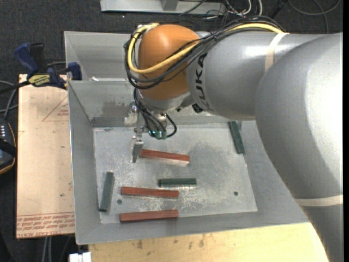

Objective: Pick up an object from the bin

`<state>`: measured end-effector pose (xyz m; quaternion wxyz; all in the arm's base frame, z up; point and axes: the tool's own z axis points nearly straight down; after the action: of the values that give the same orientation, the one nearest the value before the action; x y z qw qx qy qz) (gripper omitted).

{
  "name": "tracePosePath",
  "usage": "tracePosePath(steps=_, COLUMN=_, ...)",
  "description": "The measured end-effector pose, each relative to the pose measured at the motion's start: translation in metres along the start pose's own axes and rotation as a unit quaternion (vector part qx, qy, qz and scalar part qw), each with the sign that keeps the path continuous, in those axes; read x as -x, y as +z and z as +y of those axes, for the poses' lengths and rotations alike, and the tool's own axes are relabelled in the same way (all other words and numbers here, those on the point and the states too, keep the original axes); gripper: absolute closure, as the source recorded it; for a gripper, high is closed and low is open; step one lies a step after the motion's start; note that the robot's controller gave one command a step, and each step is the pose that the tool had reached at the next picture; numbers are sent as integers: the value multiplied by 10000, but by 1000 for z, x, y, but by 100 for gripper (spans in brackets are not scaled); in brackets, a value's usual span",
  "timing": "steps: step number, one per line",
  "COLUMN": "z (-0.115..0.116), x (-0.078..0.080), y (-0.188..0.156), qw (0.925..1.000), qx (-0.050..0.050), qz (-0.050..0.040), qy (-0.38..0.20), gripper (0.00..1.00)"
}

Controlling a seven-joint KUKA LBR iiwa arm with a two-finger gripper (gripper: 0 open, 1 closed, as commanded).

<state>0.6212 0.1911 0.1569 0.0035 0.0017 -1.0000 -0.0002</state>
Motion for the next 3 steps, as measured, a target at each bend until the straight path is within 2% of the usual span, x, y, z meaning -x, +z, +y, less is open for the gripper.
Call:
tracePosePath(steps=1, z=-1, x=2, y=-5, qw=10000, qx=6, qz=-40, qy=14, gripper=0)
tracePosePath(steps=2, z=-11, x=-1, y=12, qw=9995, qx=17, qz=-77, qy=-310, gripper=0)
tracePosePath(steps=3, z=-64, x=-44, y=54, qw=9856, qx=-1, qz=-38, qy=-1691, gripper=0)
